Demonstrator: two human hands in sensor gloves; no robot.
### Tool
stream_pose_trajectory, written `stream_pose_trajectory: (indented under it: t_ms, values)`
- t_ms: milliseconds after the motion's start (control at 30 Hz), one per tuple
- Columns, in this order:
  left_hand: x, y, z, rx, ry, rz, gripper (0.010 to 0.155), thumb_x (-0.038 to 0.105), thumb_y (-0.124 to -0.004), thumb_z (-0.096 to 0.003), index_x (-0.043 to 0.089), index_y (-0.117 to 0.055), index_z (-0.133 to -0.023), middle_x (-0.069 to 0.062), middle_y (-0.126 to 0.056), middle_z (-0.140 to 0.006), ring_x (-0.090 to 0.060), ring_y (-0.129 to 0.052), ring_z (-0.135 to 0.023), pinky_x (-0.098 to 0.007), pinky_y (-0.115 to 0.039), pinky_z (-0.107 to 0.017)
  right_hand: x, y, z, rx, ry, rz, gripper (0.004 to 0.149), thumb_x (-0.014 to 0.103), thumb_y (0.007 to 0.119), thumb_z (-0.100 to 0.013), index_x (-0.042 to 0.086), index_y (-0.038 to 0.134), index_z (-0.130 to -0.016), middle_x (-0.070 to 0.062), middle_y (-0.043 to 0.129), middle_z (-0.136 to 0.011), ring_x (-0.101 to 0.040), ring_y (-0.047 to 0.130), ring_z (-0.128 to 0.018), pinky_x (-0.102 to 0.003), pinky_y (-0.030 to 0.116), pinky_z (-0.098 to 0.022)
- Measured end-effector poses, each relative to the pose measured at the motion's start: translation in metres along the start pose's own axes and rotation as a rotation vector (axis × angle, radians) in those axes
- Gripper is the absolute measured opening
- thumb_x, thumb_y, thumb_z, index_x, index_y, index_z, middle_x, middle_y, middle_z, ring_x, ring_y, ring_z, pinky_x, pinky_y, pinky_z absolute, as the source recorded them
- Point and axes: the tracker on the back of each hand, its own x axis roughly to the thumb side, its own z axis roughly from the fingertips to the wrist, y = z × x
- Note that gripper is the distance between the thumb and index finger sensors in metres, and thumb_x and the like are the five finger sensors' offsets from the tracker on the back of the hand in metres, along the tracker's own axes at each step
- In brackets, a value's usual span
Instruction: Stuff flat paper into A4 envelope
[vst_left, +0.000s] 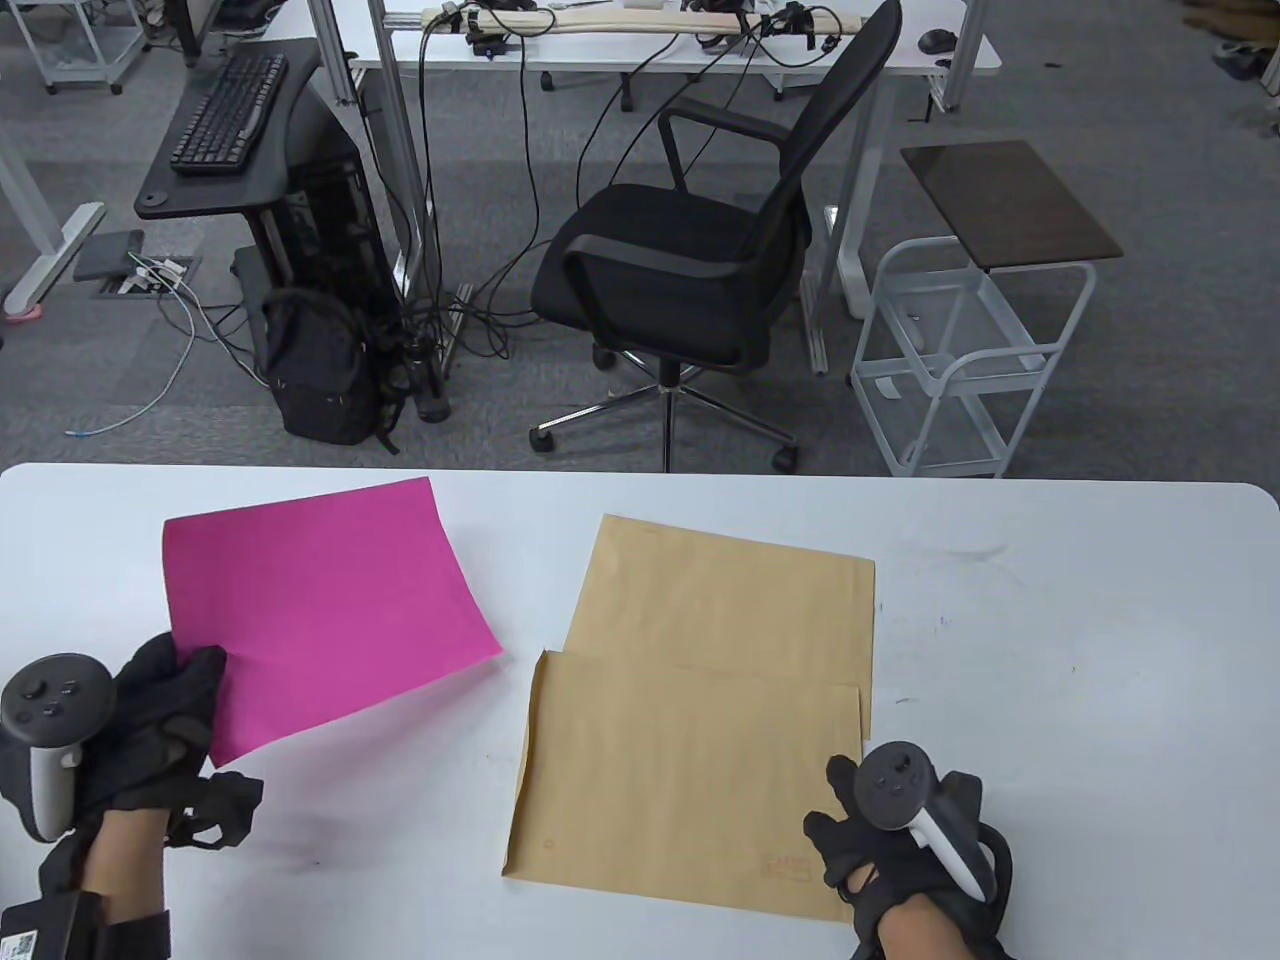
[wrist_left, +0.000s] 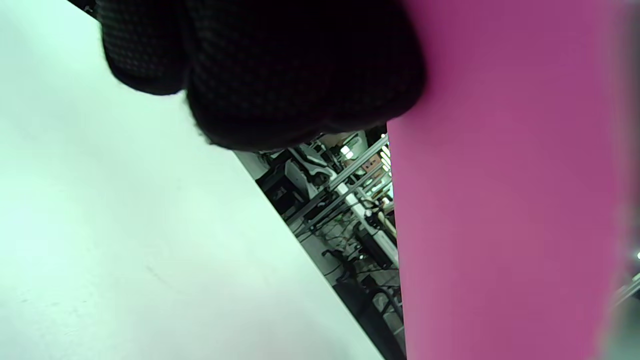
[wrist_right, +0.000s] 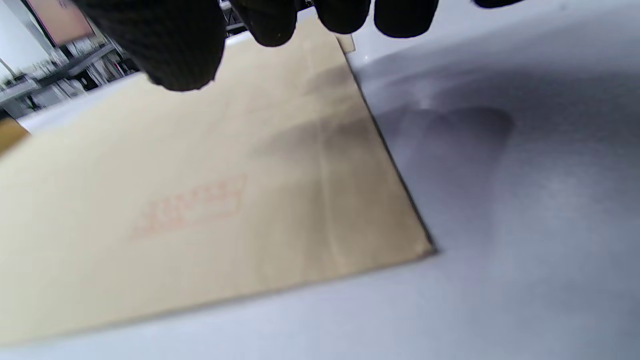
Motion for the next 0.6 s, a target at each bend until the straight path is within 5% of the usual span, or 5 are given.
stream_pose_trajectory:
  t_ms: [400,600]
  values:
    - [0.033,-0.021,0.017,-0.108,-0.15,-0.017,0.043,0.042,-0.083,-0.0443,0.024,-0.088,-0.083,0.014,-0.105,-0.042,-0.013,-0.111,-0.026,-0.047,-0.091,-0.05,0.018,0.024,-0.006,0.064,0.014,0.187,0.073,0.06,0.08,-0.047,0.037,0.049,-0.109,-0.002,0.042,-0.111,-0.037,0.058,-0.101,-0.063,0.057,-0.066]
    - [0.049,-0.028,0.028,-0.058,-0.217,-0.112,0.043,0.043,-0.083,-0.0441,0.024,-0.088,-0.083,0.014,-0.105,-0.042,-0.014,-0.111,-0.026,-0.048,-0.093,-0.048,0.019,0.026,-0.006,0.059,0.01,0.189,0.072,0.059,0.079,-0.047,0.035,0.048,-0.109,-0.004,0.041,-0.111,-0.039,0.057,-0.101,-0.063,0.057,-0.066]
